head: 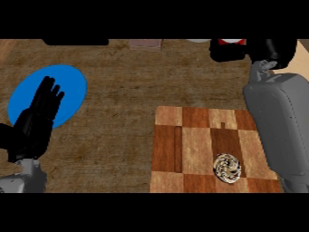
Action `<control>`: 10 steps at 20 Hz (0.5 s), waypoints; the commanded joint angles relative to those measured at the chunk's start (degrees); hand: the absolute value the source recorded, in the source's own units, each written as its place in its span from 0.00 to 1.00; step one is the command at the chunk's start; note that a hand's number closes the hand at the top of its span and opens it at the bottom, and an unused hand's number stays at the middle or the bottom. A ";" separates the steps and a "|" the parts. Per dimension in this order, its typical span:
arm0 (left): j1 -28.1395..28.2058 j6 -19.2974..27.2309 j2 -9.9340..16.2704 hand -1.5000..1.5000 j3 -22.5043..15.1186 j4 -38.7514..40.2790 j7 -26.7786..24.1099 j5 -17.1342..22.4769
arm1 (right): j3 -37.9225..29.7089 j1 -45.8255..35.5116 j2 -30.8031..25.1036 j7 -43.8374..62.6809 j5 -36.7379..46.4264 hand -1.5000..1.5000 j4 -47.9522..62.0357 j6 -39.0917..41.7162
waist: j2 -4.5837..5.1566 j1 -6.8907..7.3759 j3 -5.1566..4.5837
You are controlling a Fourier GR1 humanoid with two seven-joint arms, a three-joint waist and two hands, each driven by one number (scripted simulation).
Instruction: Pick the can from the cutting board and place it in the cardboard box
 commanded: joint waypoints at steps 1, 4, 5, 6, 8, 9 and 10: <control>-0.28 -3.12 2.66 0.50 3.12 1.20 -0.29 3.24 | -5.84 -1.07 -5.75 -2.27 -1.87 1.00 4.26 1.05 | 0.14 0.18 -0.01; 2.61 -2.08 1.18 0.50 1.17 -1.99 -0.20 1.69 | -7.90 -2.15 -6.34 -5.29 -2.45 1.00 10.77 -2.81 | 0.14 0.59 0.00; 0.46 0.73 -0.22 0.50 -0.71 -3.79 2.98 -0.17 | -9.44 -0.07 -8.19 -7.84 -2.98 1.00 11.22 -4.94 | 0.15 0.44 0.03; -3.84 0.11 0.69 0.50 1.25 2.61 1.24 0.55 | -10.30 -1.45 -10.69 -8.96 -3.14 1.00 11.69 -3.92 | 0.25 0.06 0.01; 0.51 -0.89 -0.44 0.50 0.38 1.22 -1.47 0.77 | -9.46 -2.36 -11.89 -8.86 0.89 1.00 17.52 -6.91 | 0.32 0.66 -0.01; -2.69 2.45 -1.85 0.50 -2.32 -1.21 2.75 -1.98 | -10.52 -2.10 -15.15 -11.42 0.56 1.00 18.58 -6.38 | 0.35 0.51 0.04; -1.61 0.06 -0.12 0.50 -0.13 1.75 -0.42 -0.70 | -10.39 -1.99 -14.03 -11.06 1.27 1.00 20.69 -8.41 | 0.32 0.52 0.00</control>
